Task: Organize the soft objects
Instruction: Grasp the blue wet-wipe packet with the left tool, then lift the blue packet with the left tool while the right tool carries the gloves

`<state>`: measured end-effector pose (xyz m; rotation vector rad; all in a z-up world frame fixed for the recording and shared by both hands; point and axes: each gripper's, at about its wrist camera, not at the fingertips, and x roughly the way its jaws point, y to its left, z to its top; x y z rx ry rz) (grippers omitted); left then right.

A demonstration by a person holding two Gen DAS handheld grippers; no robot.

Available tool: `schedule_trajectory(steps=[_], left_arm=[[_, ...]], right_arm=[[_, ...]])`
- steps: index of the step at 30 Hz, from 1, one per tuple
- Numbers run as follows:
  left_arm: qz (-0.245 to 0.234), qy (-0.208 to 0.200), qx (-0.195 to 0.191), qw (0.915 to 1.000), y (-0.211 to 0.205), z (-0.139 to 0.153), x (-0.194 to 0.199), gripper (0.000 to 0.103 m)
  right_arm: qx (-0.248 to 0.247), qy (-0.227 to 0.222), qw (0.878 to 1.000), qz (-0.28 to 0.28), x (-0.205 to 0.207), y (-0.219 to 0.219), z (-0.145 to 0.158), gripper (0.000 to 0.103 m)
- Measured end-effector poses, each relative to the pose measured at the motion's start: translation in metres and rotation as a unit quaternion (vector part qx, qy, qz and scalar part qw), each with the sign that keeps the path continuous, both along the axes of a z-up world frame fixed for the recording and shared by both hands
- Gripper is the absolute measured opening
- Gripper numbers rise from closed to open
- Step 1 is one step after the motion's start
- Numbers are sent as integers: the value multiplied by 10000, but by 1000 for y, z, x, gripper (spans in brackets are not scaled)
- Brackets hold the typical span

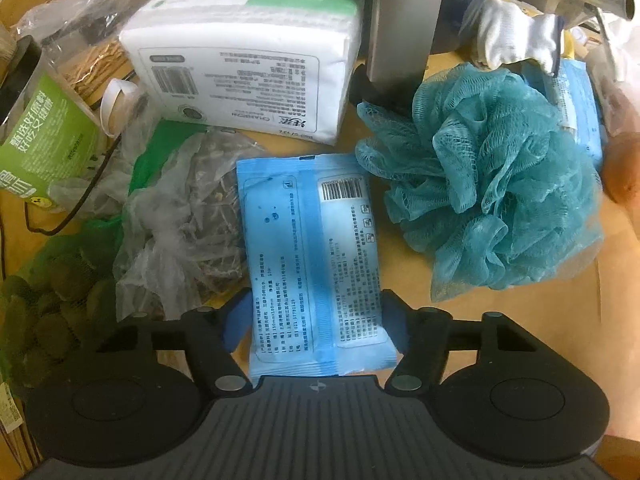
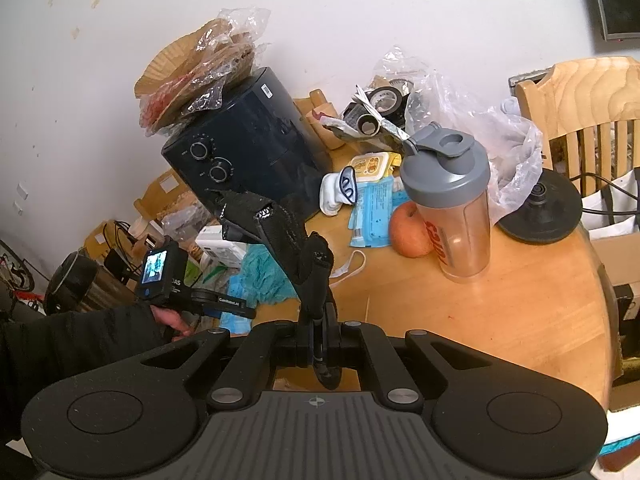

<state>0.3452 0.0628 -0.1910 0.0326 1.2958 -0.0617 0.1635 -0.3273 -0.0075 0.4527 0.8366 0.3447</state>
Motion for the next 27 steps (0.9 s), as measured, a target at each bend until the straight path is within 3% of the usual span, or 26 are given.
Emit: schedule_trajectory(steps=[7, 27], left_arm=[[11, -76, -68, 9999, 8, 17, -8, 61], [174, -1151, -154, 9931, 19, 85, -53, 60]], right_arm=[[-77, -17, 9999, 65, 3, 4, 1, 6], [-49, -295, 9983, 500, 14, 11, 16, 6]])
